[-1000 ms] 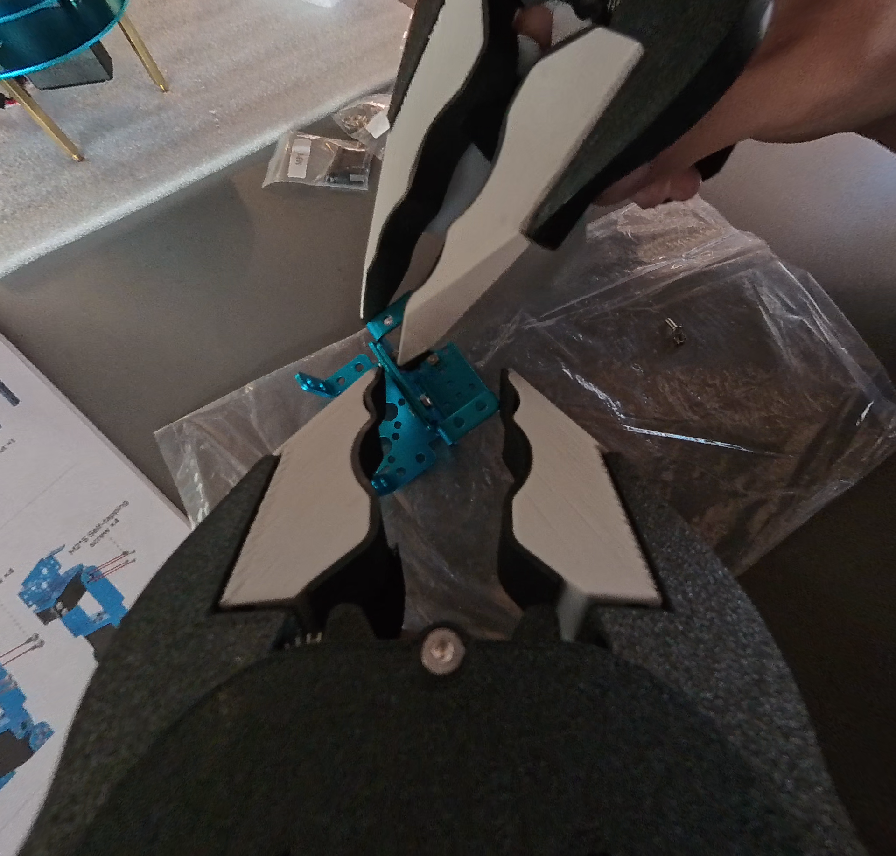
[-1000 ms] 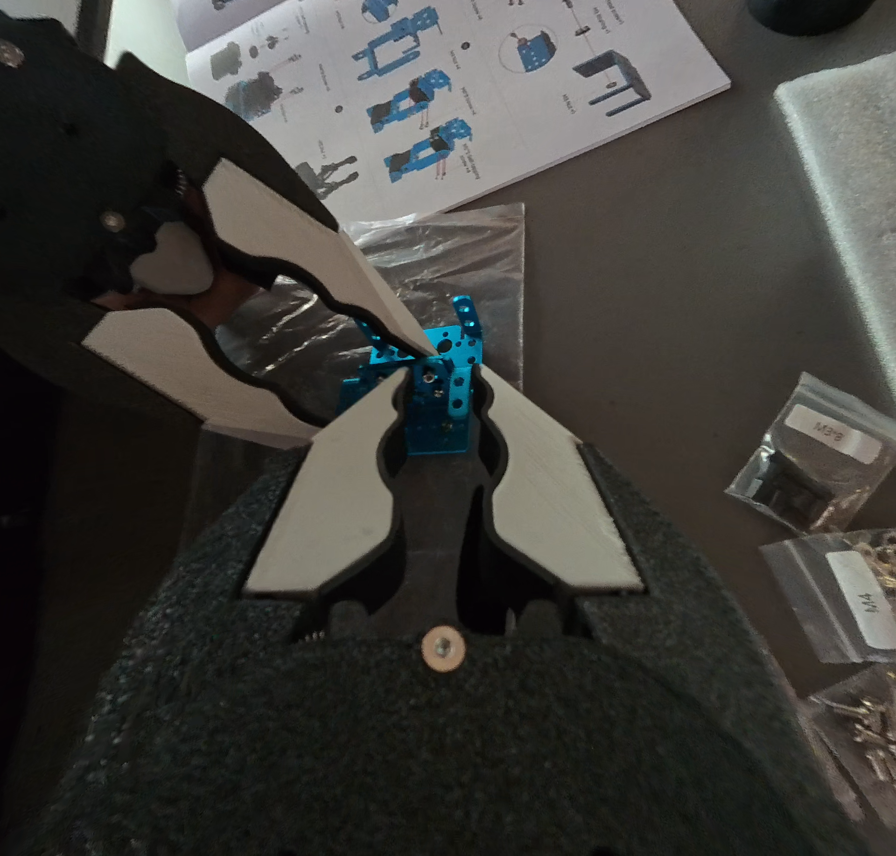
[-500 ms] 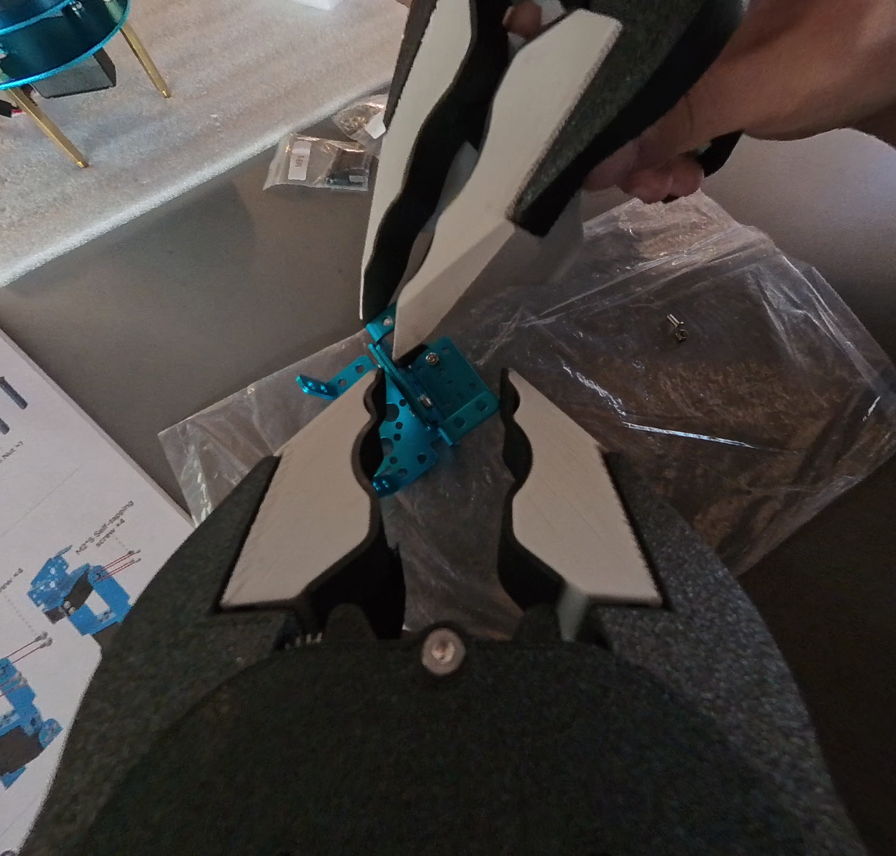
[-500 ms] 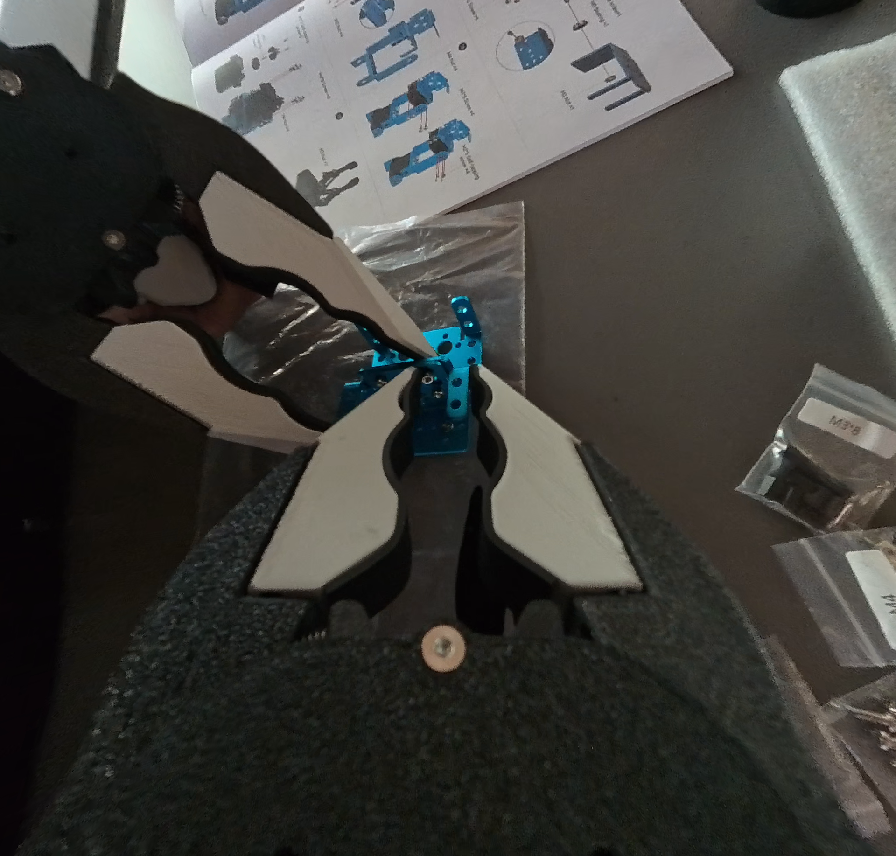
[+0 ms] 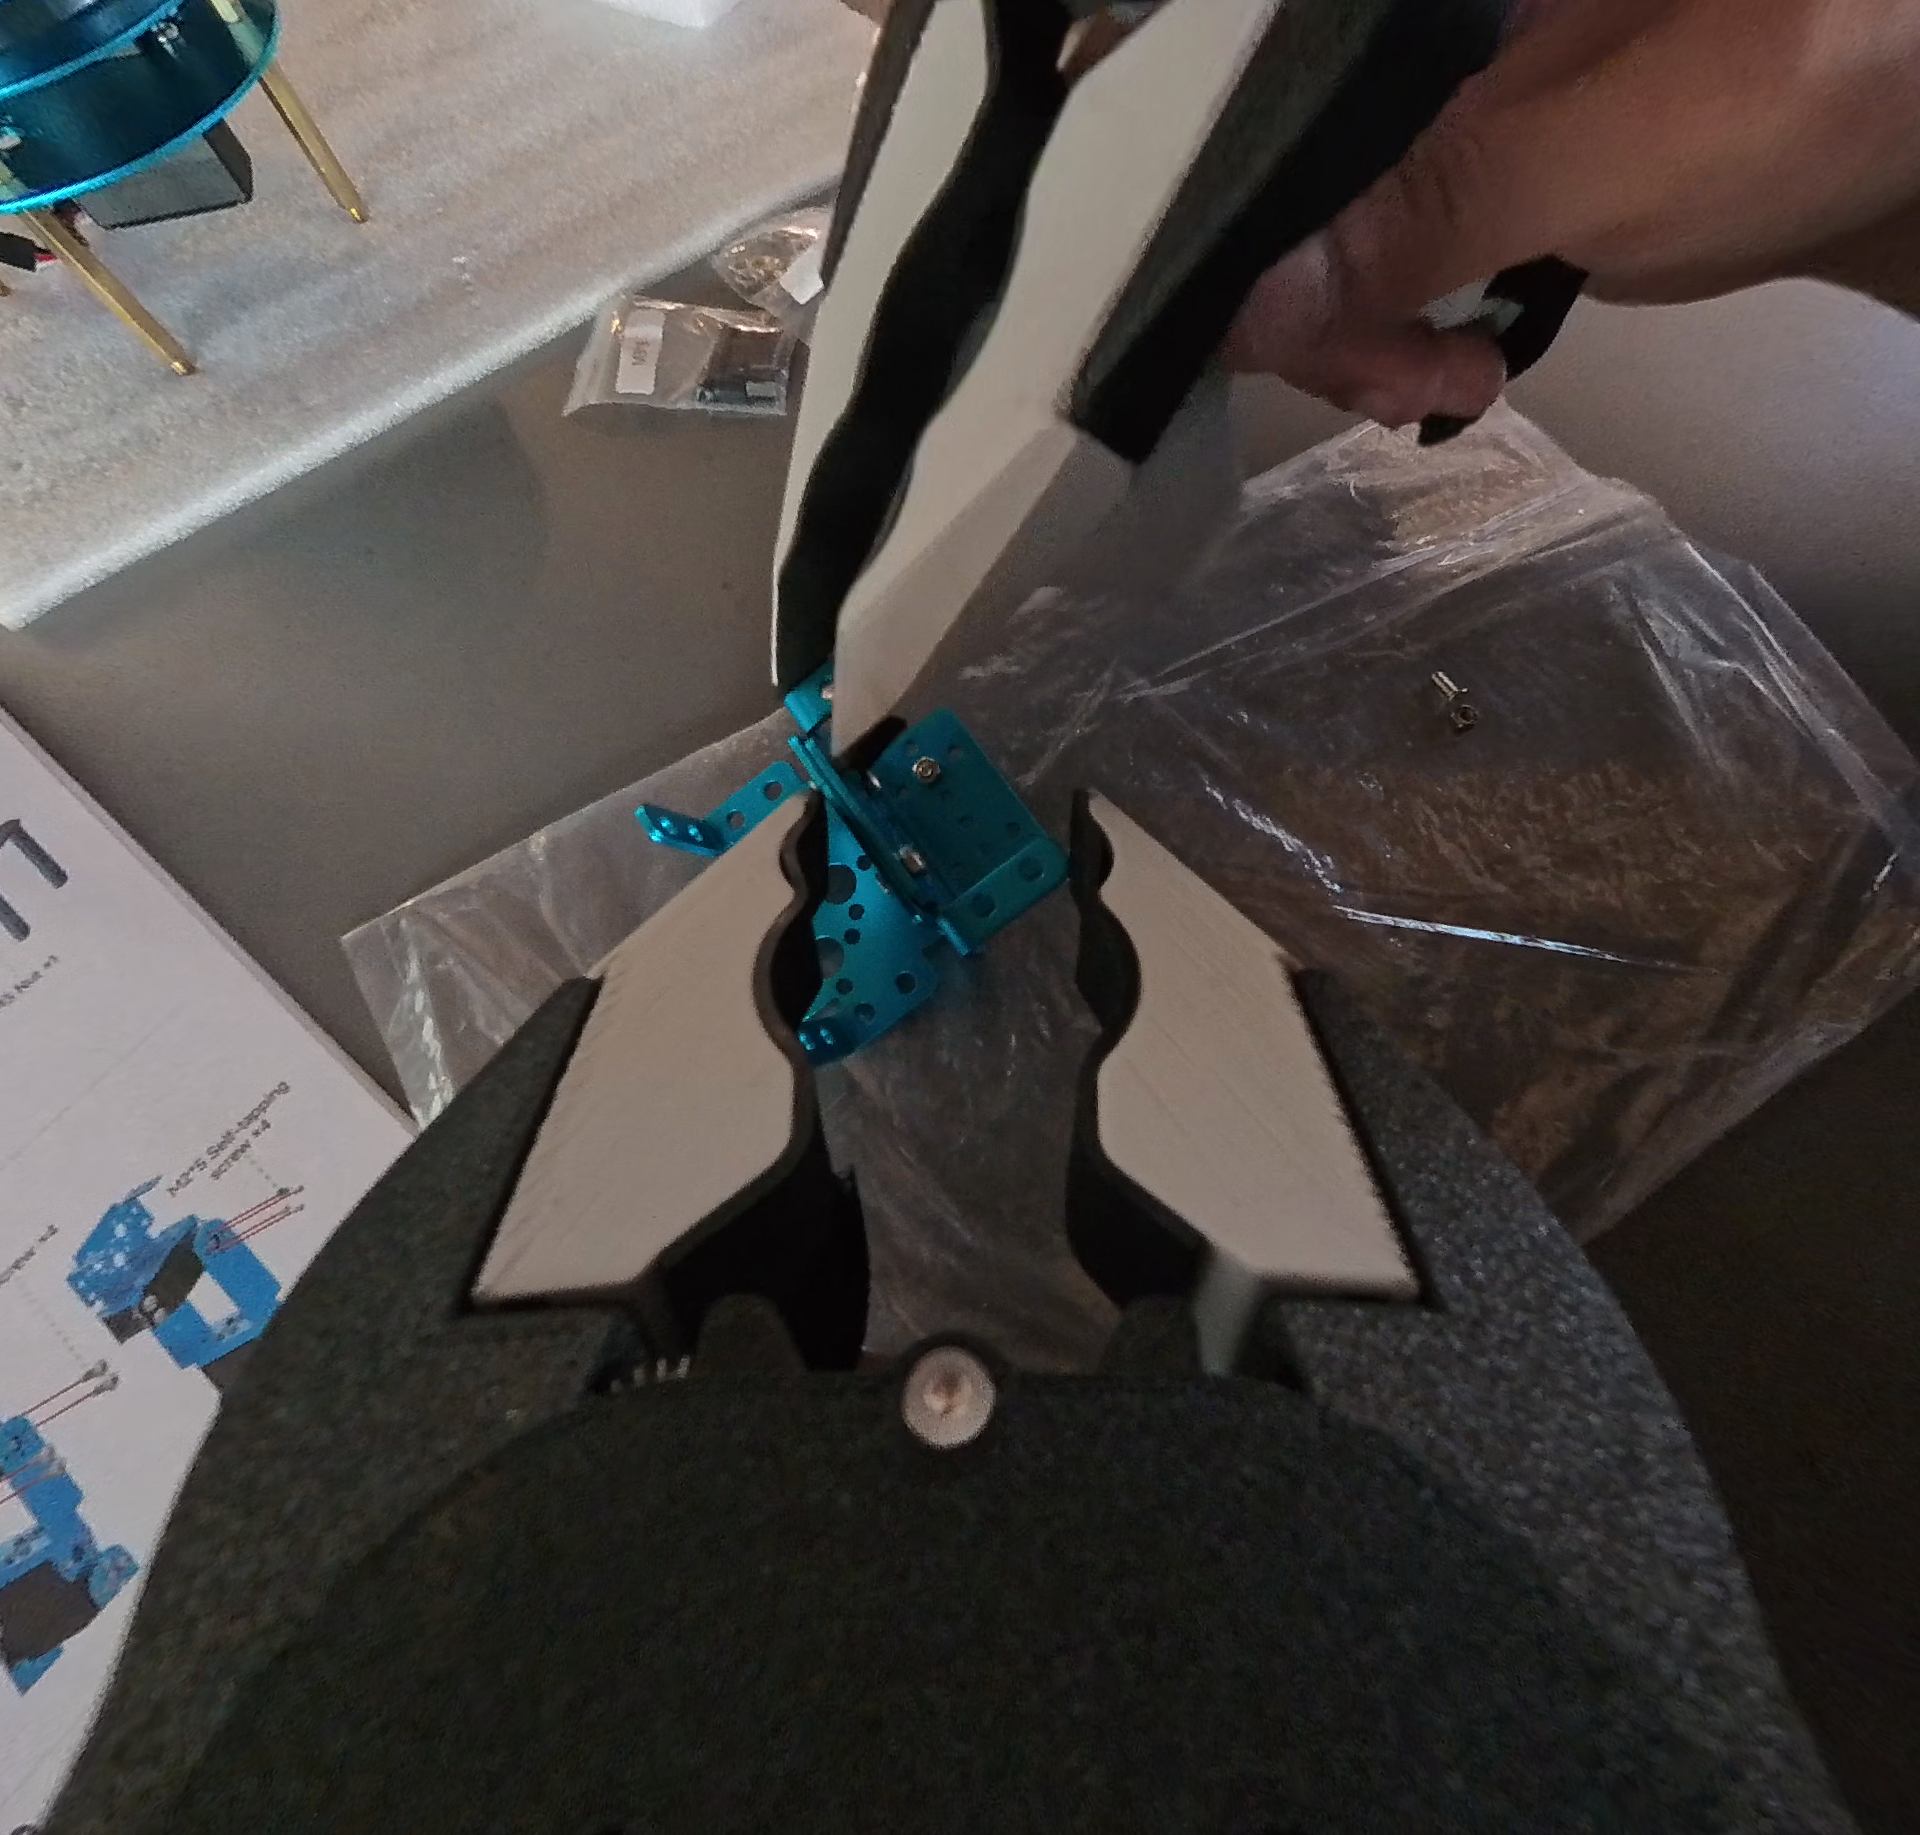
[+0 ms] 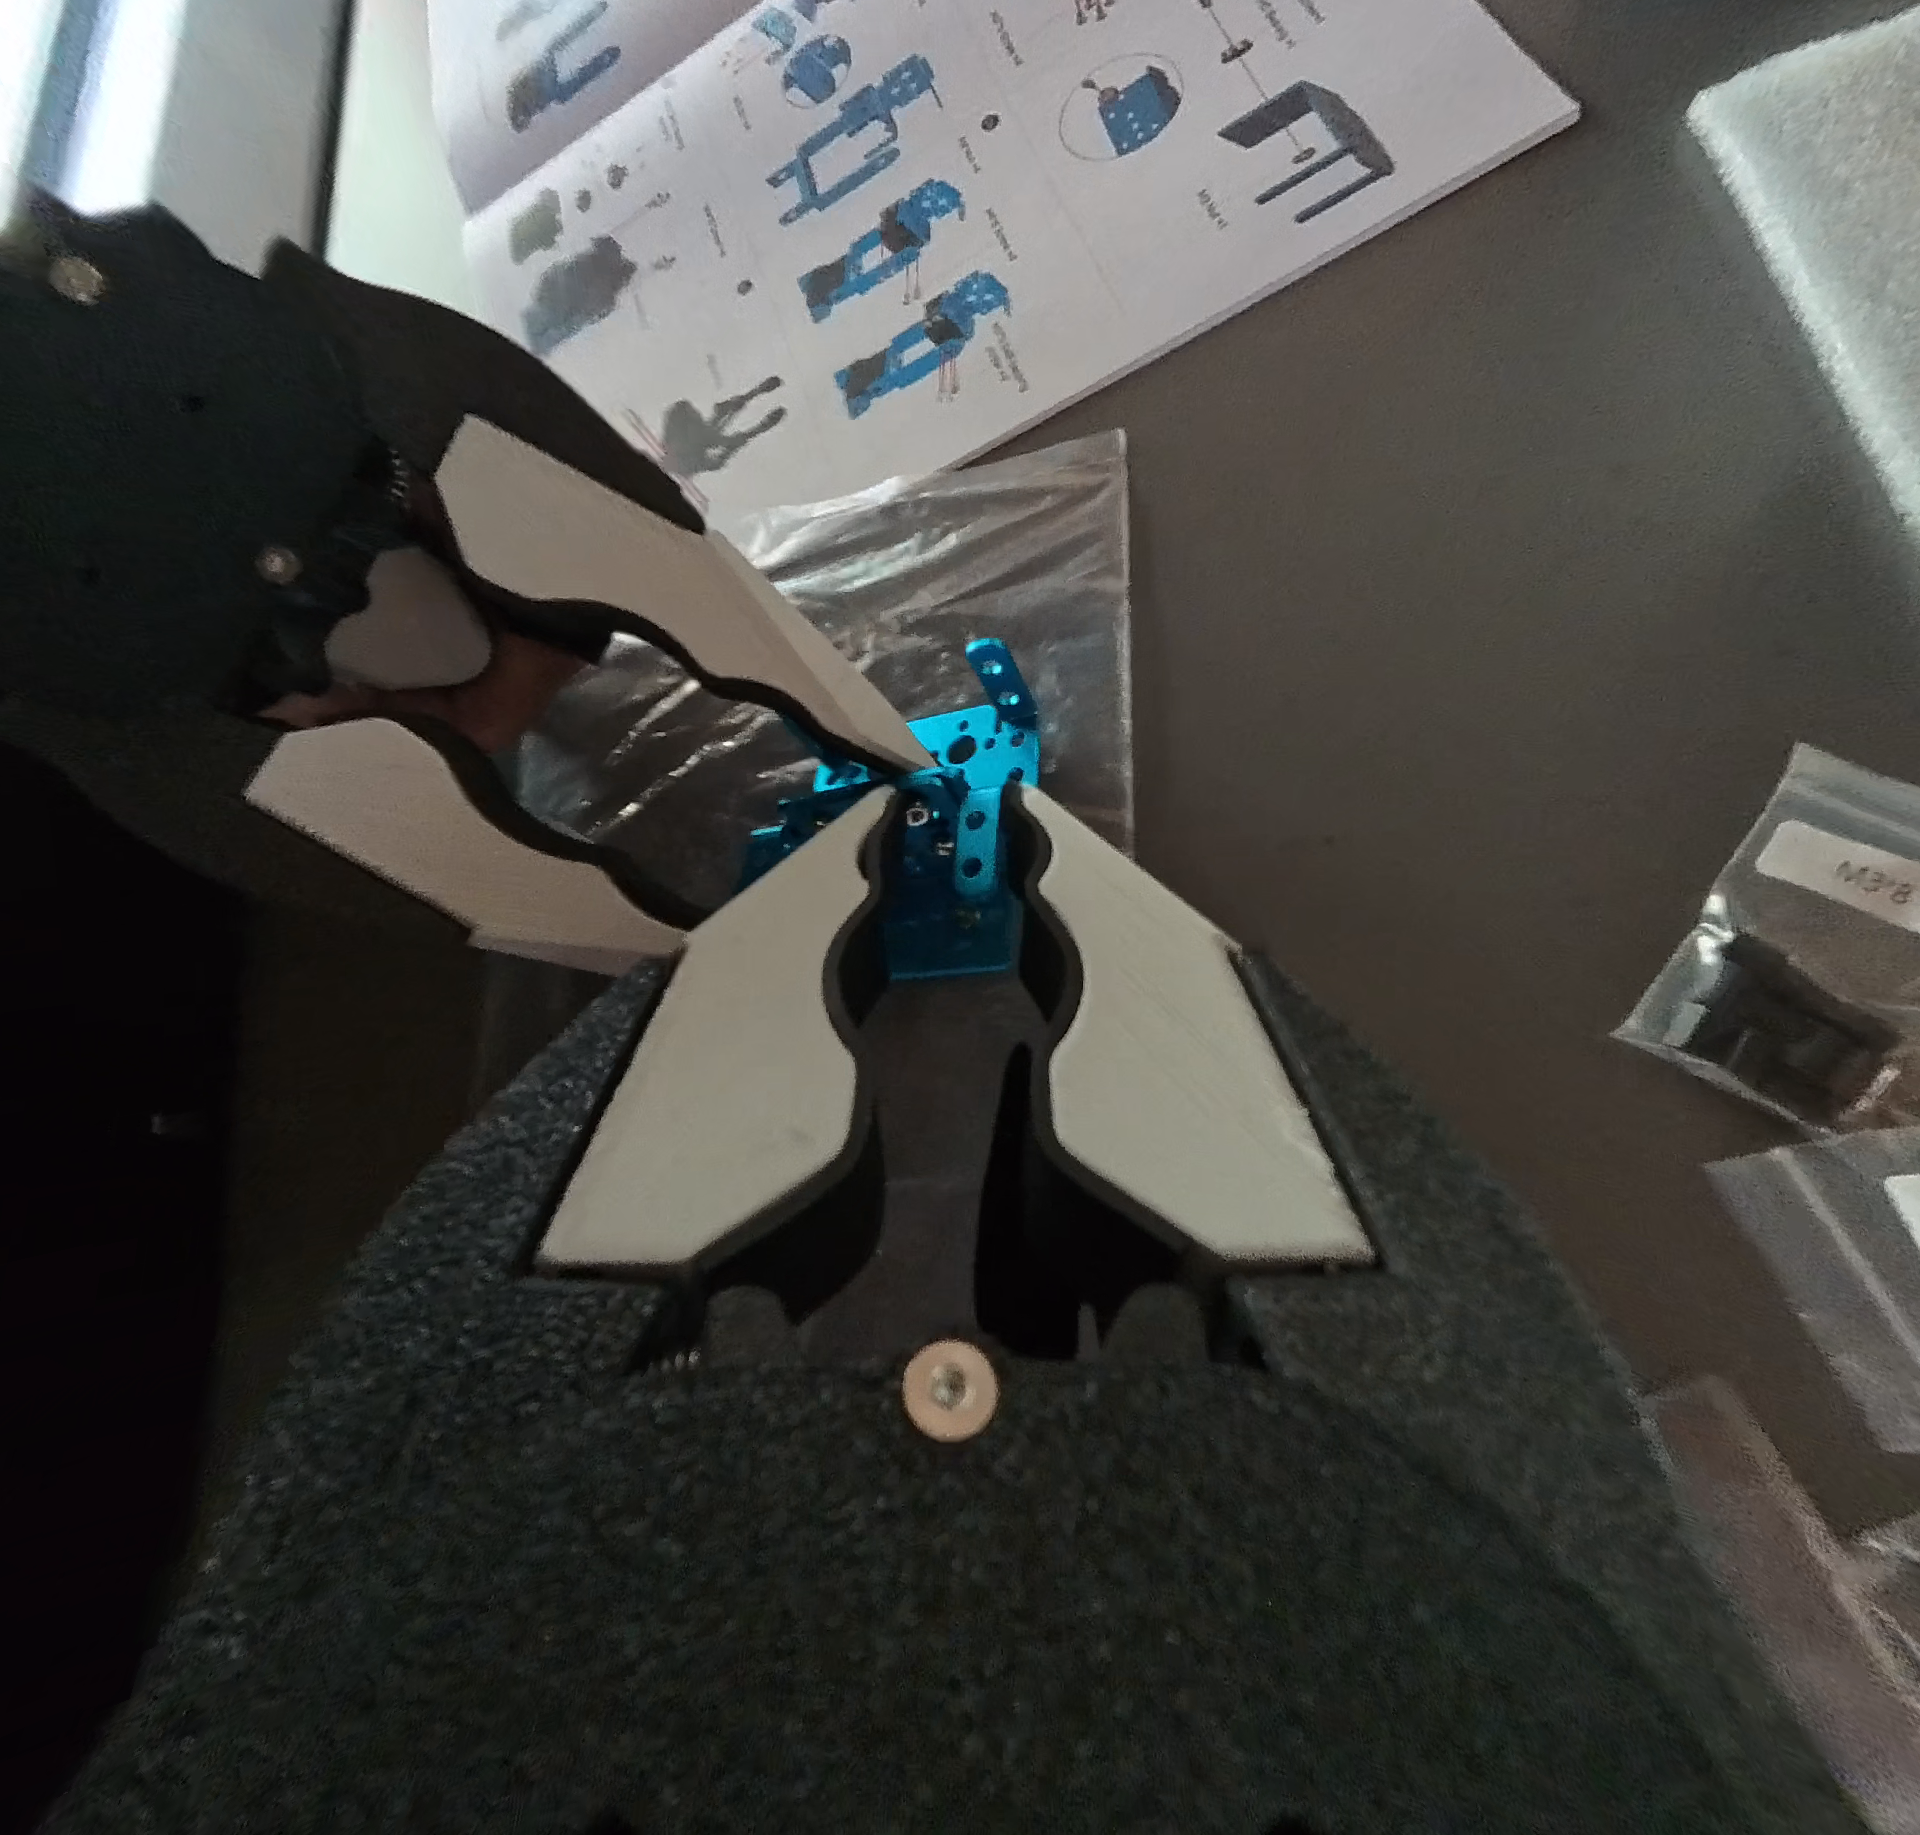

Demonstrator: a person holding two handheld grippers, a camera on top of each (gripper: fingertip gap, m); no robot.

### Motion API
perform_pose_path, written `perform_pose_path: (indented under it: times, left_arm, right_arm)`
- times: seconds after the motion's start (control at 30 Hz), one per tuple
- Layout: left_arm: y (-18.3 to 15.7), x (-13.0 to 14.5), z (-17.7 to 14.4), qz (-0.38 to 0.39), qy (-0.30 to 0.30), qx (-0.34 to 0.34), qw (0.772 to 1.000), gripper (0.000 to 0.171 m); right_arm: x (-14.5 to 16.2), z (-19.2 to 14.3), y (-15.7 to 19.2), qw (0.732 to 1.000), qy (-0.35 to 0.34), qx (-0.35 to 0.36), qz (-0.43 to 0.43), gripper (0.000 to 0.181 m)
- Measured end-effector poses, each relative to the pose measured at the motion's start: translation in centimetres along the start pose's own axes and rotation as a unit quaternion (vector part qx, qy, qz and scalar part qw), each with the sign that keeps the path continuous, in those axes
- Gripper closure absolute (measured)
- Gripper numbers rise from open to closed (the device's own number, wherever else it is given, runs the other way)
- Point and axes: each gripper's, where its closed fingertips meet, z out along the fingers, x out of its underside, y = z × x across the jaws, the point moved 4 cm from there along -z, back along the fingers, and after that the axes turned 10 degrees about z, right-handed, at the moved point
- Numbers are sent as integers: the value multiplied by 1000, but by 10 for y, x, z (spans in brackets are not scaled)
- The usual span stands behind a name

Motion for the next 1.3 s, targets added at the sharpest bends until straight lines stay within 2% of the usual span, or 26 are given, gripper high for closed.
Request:
perform_pose_path:
  times: [0.1, 0.2, 0.27, 0.33, 0.43, 0.5, 0.63, 0.77, 0.9, 1.0, 1.07, 1.17, 1.3]
  left_arm:
    - [-1, 0, 0, 2, 0, 2, 1000, 125]
    - [0, 0, 0, -2, -1, 4, 1000, 125]
    - [0, 0, 0, -1, 0, 3, 1000, 125]
    - [0, 0, 0, 2, 0, 0, 1000, 125]
    - [0, 0, 0, 7, 1, -4, 1000, 125]
    - [-1, 0, 0, 8, 1, -2, 1000, 125]
    - [-3, 0, 0, 13, 0, 1, 1000, 125]
    - [-3, 0, 0, 11, -2, 8, 1000, 126]
    - [-5, 0, 1, 15, -1, 12, 1000, 129]
    - [-5, 0, 1, 17, -1, 13, 1000, 129]
    - [-5, 0, 1, 17, -1, 15, 1000, 129]
    - [-5, 0, 0, 22, 0, 12, 1000, 129]
    - [-4, 0, 1, 18, 0, 14, 1000, 129]
  right_arm:
    - [1, -1, -2, 999, -8, -26, 25, 166]
    - [2, 0, 4, 1000, 0, -13, -14, 152]
    - [1, 0, 1, 999, 3, 27, -40, 163]
    - [1, 1, 1, 999, 7, 34, -39, 163]
    - [0, 0, -1, 1000, 4, 4, 4, 164]
    - [0, -1, -3, 1000, -6, -13, 25, 170]
    - [1, -3, 0, 999, 2, 28, -33, 169]
    - [3, -4, 0, 997, 13, 55, -57, 171]
    - [5, -6, -1, 998, 18, 32, -50, 169]
    - [6, -8, 2, 999, 19, -15, -31, 156]
    - [7, -8, 2, 999, 20, -23, -30, 154]
    - [7, -6, -1, 998, 17, 23, -64, 166]
    - [7, -4, 1, 995, 15, 47, -83, 166]
